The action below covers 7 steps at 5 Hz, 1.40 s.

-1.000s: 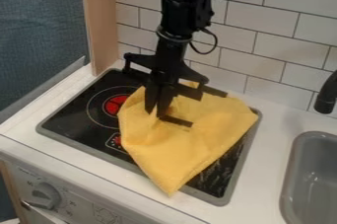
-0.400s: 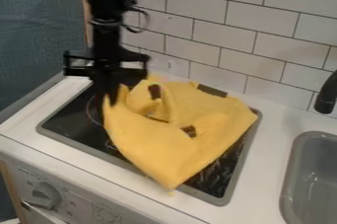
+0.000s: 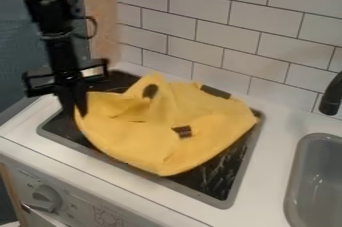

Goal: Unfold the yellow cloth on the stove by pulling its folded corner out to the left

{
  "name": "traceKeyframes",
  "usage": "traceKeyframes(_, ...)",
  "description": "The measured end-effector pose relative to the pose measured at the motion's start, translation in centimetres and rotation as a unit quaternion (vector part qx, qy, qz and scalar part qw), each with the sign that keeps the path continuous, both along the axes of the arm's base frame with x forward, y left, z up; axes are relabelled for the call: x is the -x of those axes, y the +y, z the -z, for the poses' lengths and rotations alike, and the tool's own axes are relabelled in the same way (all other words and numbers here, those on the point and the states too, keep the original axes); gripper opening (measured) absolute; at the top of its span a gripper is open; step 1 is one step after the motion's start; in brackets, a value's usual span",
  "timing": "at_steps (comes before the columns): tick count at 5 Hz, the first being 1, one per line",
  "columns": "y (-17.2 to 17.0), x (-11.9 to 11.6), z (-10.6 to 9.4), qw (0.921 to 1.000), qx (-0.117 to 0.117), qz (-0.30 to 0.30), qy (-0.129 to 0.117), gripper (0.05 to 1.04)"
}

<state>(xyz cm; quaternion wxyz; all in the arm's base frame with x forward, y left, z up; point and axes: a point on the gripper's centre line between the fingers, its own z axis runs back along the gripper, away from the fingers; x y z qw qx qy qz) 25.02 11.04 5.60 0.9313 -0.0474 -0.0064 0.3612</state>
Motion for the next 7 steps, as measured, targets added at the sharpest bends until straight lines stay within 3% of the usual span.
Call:
traceKeyframes(1, 0.8, 0.9, 0.3, 0.9994, 0.016, -0.03, 0.001, 0.074)
traceKeyframes(2, 1.0, 1.5, 1.1, 0.9984, 0.018, -0.041, 0.035, 0.231)
traceKeyframes(4, 0.7, 1.1, 0.8, 0.9985, 0.031, -0.037, 0.026, 0.8)
traceKeyframes(5, 0.5, 1.0, 0.7, 0.9985, 0.034, -0.034, 0.026, 1.023)
traceKeyframes(7, 0.5, 1.0, -1.8, 0.9995, 0.021, -0.024, 0.001, 0.999)
